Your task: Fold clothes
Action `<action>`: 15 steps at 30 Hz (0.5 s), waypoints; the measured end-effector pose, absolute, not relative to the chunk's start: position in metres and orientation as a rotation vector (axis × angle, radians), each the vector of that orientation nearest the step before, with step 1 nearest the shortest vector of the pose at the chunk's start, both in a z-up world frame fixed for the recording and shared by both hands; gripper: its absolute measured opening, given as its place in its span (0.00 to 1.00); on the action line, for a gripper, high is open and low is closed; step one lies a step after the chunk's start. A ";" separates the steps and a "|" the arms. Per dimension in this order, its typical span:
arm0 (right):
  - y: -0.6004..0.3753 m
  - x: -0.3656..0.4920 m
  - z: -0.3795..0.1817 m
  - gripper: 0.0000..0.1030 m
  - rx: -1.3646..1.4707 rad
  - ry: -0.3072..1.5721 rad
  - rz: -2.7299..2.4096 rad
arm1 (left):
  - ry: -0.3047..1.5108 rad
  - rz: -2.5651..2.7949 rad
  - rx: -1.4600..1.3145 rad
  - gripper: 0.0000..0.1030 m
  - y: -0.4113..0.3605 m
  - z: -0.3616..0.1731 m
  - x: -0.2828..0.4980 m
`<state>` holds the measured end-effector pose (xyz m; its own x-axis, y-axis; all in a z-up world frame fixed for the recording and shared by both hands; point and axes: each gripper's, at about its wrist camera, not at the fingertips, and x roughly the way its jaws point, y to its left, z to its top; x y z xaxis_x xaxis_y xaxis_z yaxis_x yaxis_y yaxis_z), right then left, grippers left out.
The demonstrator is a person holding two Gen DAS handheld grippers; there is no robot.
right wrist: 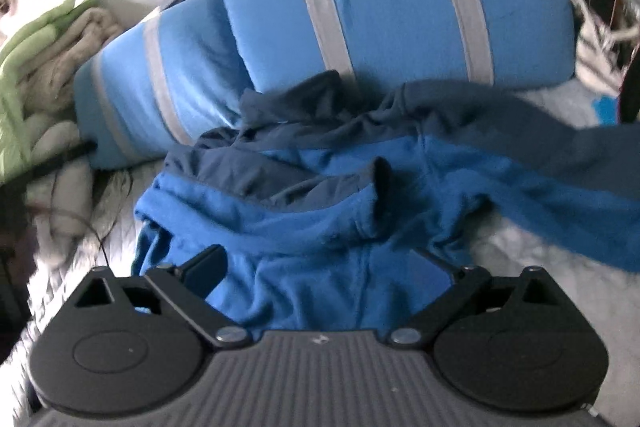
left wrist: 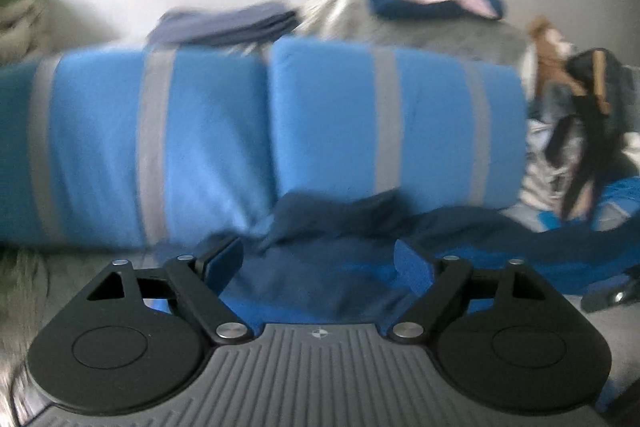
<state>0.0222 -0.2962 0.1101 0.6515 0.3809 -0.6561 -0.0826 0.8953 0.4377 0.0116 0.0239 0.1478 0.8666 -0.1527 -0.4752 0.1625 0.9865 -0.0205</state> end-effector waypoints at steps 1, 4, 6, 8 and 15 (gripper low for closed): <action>-0.294 0.030 0.103 0.94 0.427 0.837 0.275 | 0.505 -0.146 0.001 0.81 0.029 0.136 0.014; -0.293 0.053 0.077 0.88 0.583 0.883 0.279 | 0.525 -0.103 -0.058 0.81 0.045 0.102 0.017; -0.296 0.069 0.057 0.80 0.689 0.915 0.255 | 0.526 -0.067 -0.065 0.81 0.054 0.085 0.016; -0.295 0.083 0.043 0.75 0.707 0.944 0.207 | 0.538 -0.024 -0.037 0.81 0.062 0.075 0.016; -0.300 0.102 0.013 0.73 0.832 0.958 0.110 | 0.538 0.071 0.004 0.81 0.080 0.074 0.022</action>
